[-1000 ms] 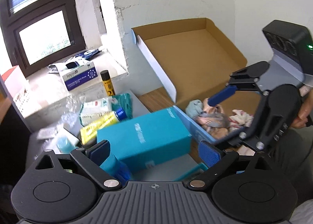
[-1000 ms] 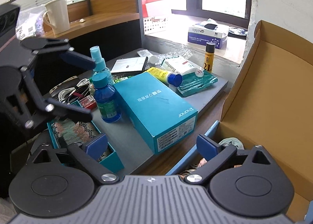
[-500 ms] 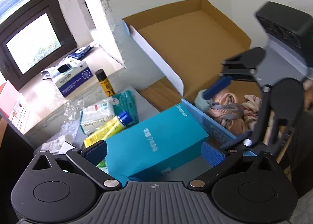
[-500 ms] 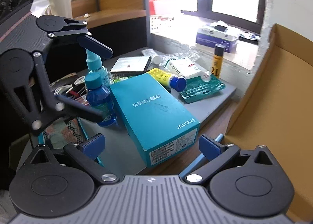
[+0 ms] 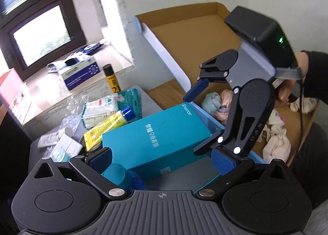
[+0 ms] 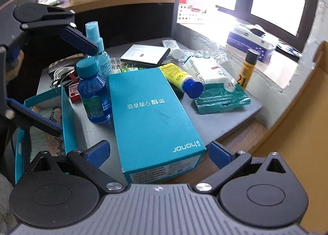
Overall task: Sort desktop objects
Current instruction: 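Close the right tool on the large teal phone box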
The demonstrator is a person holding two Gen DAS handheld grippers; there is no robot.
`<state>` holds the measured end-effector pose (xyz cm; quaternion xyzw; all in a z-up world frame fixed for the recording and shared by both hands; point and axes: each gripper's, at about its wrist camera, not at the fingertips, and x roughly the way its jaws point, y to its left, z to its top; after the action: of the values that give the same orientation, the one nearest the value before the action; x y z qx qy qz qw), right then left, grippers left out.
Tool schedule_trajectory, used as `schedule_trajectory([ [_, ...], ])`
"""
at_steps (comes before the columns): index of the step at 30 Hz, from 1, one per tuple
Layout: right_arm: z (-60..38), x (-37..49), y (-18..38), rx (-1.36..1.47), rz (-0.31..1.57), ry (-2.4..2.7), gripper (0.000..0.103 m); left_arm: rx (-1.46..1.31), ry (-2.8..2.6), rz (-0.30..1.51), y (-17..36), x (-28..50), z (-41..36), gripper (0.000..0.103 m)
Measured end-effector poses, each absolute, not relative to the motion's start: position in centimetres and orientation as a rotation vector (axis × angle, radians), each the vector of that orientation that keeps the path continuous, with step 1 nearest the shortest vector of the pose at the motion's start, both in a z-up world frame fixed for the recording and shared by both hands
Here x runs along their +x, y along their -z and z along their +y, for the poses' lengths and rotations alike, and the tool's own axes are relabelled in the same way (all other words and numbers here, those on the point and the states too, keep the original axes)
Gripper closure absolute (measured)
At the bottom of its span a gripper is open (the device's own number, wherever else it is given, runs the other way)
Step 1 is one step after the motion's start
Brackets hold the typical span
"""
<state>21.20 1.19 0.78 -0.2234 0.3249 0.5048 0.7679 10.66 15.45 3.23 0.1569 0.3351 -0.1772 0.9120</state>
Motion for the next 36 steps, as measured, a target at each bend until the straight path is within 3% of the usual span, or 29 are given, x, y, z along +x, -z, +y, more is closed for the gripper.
schedule_trajectory([
  [21, 5.0, 22.8, 0.3, -0.551, 0.737, -1.182, 0.001, 0.091, 0.279, 0.559, -3.3, 6.6, 18.4, 0.0],
  [24, 5.1, 22.7, 0.1, -0.542, 0.741, -1.179, 0.008, 0.079, 0.283, 0.562, -3.0, 6.2, 18.2, 0.0],
  [36, 4.6, 22.6, -2.0, -0.468, 0.726, -1.155, 0.012, 0.049, 0.319, 0.573, -1.9, 5.0, 17.8, 0.0],
])
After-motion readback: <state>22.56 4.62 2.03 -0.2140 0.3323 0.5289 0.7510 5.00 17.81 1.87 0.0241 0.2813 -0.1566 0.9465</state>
